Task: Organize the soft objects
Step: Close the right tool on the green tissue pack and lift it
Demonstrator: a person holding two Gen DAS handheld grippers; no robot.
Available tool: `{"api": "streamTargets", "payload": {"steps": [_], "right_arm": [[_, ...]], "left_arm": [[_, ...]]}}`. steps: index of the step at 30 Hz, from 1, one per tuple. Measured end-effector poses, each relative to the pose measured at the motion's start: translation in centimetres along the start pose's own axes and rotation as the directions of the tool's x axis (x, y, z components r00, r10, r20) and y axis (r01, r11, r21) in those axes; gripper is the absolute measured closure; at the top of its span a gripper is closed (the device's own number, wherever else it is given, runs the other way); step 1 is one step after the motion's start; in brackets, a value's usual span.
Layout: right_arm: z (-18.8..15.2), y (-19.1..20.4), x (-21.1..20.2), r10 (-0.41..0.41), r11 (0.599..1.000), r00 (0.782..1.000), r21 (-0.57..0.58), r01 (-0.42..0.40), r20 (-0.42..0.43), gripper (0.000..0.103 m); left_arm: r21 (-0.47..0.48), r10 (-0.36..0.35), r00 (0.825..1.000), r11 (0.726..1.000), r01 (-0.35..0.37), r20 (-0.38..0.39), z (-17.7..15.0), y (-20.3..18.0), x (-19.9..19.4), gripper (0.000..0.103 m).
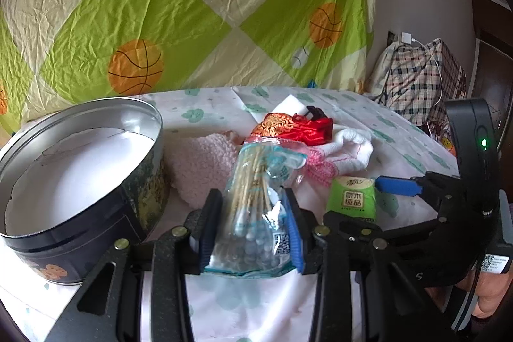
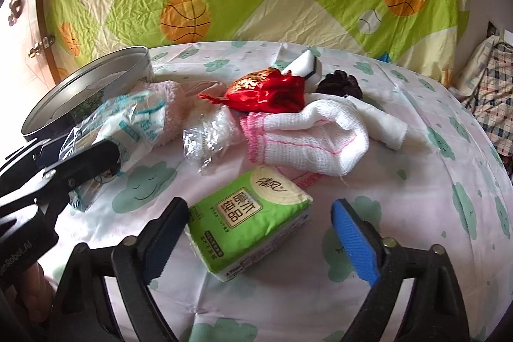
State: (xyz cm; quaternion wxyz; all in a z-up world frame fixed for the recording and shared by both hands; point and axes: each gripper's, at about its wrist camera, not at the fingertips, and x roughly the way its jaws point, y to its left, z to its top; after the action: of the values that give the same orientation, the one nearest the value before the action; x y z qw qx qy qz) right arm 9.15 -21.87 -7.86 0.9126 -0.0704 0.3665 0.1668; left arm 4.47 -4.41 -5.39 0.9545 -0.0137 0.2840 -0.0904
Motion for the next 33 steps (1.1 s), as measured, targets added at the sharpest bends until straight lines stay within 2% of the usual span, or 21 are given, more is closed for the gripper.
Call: {"api": "streamTargets", "payload": {"steps": [3, 14, 22, 26, 27, 30, 33], "right_arm": [[0.0, 0.2, 0.0, 0.016, 1.0, 1.0, -0.008, -0.016, 0.01, 0.023], [-0.2, -0.2, -0.6, 0.078, 0.997, 0.996, 0.013, -0.079, 0.051, 0.032], [-0.5, -0.4, -1.3, 0.098, 0.995, 0.99, 0.018, -0.101, 0.103, 0.05], [-0.5, -0.3, -1.2, 0.095, 0.995, 0.991, 0.02, -0.097, 0.097, 0.048], [-0.5, -0.3, -1.2, 0.094, 0.995, 0.991, 0.02, -0.096, 0.099, 0.046], [-0.5, -0.2, -0.9, 0.1, 0.995, 0.992, 0.018, -0.101, 0.071, 0.023], [-0.5, 0.4, -0.8, 0.105, 0.994, 0.992, -0.015, -0.105, 0.062, 0.02]], "left_arm": [[-0.017, 0.002, 1.0, 1.0, -0.001, 0.022, 0.0, 0.2, -0.3, 0.066], [-0.042, -0.001, 0.999, 0.999, 0.003, 0.044, -0.2, 0.5, -0.5, 0.066], [-0.049, -0.001, 0.997, 0.999, 0.005, 0.073, -0.4, 0.5, -1.1, 0.066], [-0.048, -0.003, 0.997, 0.999, 0.007, 0.074, -0.4, 0.5, -1.1, 0.066], [-0.046, -0.002, 0.997, 0.999, 0.006, 0.074, -0.4, 0.4, -1.2, 0.066], [-0.043, -0.002, 0.997, 0.999, 0.005, 0.074, -0.4, 0.3, -1.2, 0.066], [-0.043, -0.002, 0.997, 0.999, 0.005, 0.073, -0.4, 0.3, -1.2, 0.066]]}}
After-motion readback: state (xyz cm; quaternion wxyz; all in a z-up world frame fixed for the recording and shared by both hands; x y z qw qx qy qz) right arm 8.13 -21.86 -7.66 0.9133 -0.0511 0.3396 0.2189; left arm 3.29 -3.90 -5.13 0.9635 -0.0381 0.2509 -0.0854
